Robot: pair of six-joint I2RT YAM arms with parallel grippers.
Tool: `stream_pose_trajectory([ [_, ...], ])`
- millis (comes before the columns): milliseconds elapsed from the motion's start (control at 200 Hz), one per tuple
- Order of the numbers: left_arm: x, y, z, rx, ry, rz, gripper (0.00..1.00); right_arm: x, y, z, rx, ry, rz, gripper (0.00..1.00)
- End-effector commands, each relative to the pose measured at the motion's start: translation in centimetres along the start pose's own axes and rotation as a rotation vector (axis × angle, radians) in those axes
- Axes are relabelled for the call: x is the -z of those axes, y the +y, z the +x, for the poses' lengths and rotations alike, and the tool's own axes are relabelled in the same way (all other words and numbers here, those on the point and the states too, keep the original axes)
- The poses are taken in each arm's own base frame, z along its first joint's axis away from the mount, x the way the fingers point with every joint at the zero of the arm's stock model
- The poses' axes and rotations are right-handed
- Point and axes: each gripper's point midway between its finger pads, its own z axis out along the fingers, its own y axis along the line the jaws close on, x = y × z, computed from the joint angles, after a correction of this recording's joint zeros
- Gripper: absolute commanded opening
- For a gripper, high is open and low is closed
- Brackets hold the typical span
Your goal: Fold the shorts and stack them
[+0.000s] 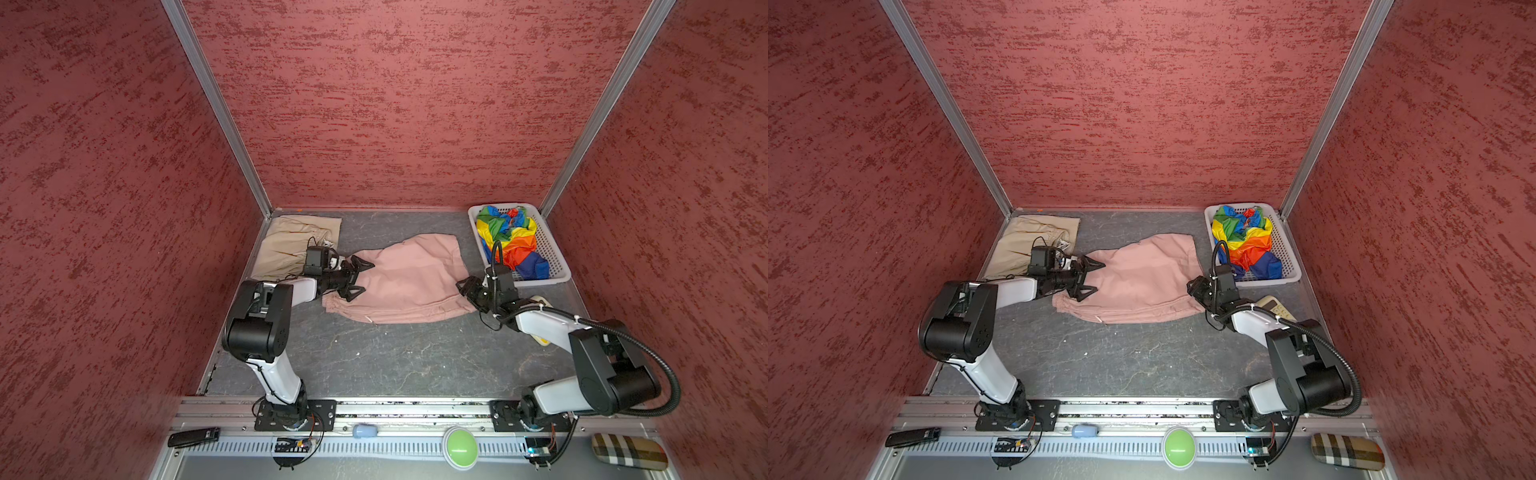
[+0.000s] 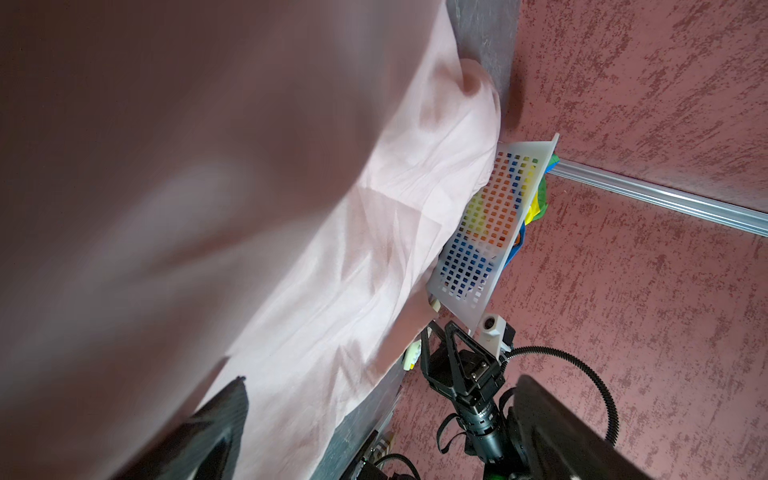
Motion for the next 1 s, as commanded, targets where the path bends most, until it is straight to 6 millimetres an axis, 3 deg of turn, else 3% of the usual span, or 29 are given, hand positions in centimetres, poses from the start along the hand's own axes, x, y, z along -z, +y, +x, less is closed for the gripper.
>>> stream_pose_trajectory([
  [0, 1.1, -2.0, 0.3, -0.042, 0.005, 0.03, 0.99, -0.6, -4.2, 2.4, -0.098, 0.071, 0.12, 0.6],
  [170, 2.1, -1.9, -0.1, -0.039, -0.013, 0.017, 0.99, -1.1, -4.7, 3.0, -0.114, 0.088, 0.123, 0.59],
  [341, 2.6, -1.1, -0.5, -0.029, -0.022, 0.001, 0.99, 0.1, -5.8, 3.9, -0.117, 0.093, 0.145, 0.59],
  [556, 2.1, -0.5, -0.6, -0.018, -0.016, -0.006, 1.0, 1.0, -5.4, 3.3, -0.107, 0.063, 0.146, 0.59],
  [706, 2.2, -0.6, -0.5, -0.024, -0.016, -0.007, 0.99, 1.7, -4.9, 1.9, -0.065, 0.018, 0.179, 0.58],
  [882, 2.0, -0.4, -0.3, -0.027, -0.012, -0.011, 0.99, 3.3, -2.1, -1.3, 0.073, -0.058, 0.222, 0.61],
  [997, 2.0, -0.4, -0.2, -0.031, -0.01, -0.009, 0.99, 3.5, 1.0, -2.7, 0.174, -0.061, 0.21, 0.76],
])
